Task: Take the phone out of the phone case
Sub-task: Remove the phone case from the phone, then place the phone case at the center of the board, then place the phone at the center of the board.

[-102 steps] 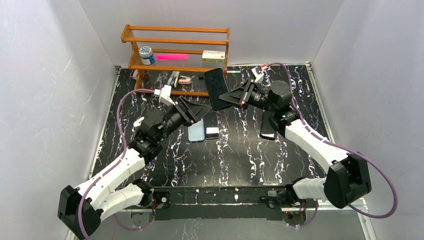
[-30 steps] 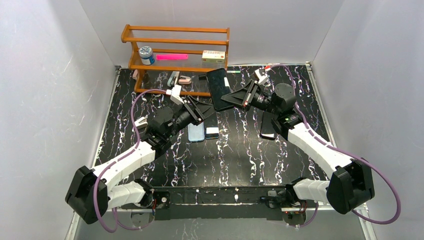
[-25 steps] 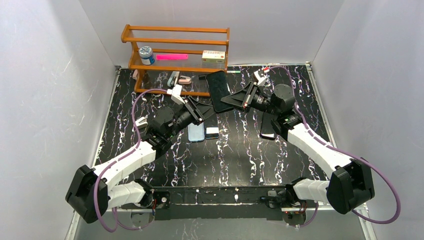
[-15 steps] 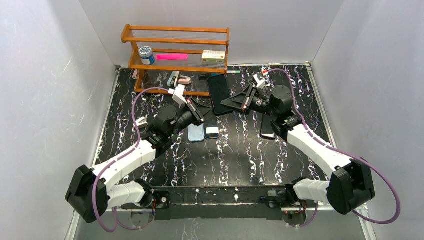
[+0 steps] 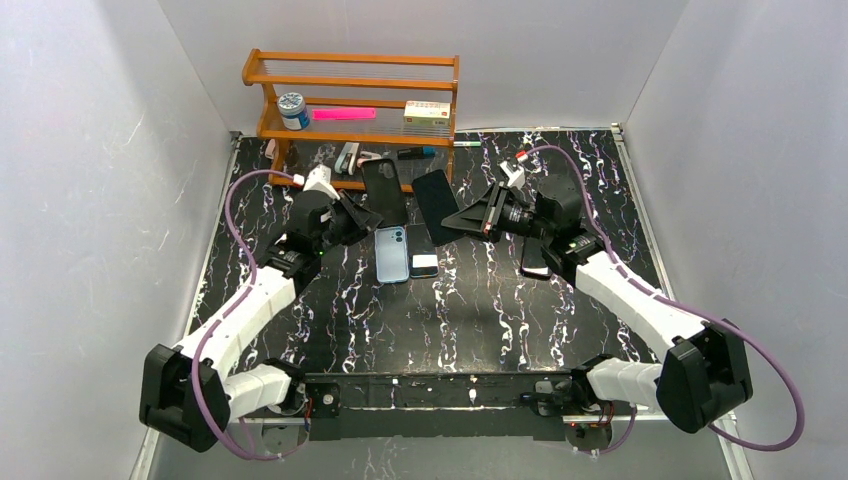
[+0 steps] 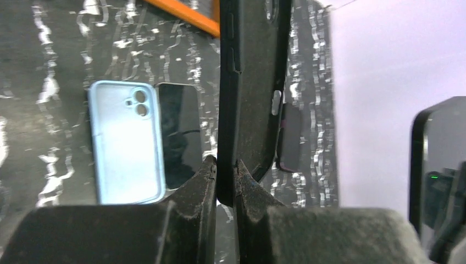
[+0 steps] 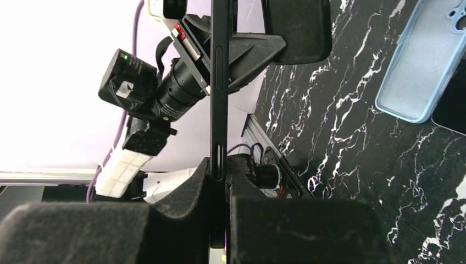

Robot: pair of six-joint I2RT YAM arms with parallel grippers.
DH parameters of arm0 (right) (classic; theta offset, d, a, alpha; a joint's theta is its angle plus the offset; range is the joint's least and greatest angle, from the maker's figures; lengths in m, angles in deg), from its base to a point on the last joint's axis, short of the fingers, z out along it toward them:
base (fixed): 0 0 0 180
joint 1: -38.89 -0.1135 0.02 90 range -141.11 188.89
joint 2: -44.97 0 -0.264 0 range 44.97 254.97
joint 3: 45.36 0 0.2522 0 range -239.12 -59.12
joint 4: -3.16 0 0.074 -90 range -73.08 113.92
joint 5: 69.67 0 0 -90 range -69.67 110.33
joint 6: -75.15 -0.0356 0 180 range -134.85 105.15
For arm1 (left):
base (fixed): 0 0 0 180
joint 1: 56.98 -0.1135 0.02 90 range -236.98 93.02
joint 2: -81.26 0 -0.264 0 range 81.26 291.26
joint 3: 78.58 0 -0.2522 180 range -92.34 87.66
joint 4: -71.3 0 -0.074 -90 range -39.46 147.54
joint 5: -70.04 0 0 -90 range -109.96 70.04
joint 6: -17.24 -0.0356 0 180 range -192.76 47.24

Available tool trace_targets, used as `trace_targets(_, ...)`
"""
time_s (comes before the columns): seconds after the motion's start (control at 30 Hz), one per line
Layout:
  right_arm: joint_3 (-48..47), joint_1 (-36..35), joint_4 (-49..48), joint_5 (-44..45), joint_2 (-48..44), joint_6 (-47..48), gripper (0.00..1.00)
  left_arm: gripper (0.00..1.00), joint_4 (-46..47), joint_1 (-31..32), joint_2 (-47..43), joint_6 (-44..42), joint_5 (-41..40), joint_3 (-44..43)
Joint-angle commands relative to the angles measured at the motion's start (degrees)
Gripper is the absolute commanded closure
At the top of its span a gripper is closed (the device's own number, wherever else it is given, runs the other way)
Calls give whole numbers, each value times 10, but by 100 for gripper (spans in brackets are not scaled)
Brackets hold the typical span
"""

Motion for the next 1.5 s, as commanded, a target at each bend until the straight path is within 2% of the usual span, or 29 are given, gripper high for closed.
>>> trace_targets(0.0,1,-3,6,12,1,54,99,100,-116,-25,-15,-103,-21,-42)
trace_targets(0.17,14,2,48,83,26,149,99,100,-239,-64,9,-200,-17,-65)
trace_targets(0.37,50,21,-2,126,86,168,99,100,-314,-106,52,-277,3,-55)
trace_targets(0.57,59,37,-38,138,164,200,99,100,-290,-118,78,-293,25,-14)
trace_targets(0.93,44,37,-84,108,289,202,99,100,-228,-121,146,-299,61,10)
trace_targets(1.1,56,37,-133,104,326,192,99,94,-200,-121,154,-292,63,32)
trace_targets(1.27,52,34,-146,94,353,188,93,88,-187,-121,172,-287,62,41)
trace_targets(1.33,52,29,-148,94,357,188,86,86,-180,-121,179,-283,67,41)
trace_targets(1.47,51,25,-137,99,365,201,78,81,-163,-121,186,-273,81,43)
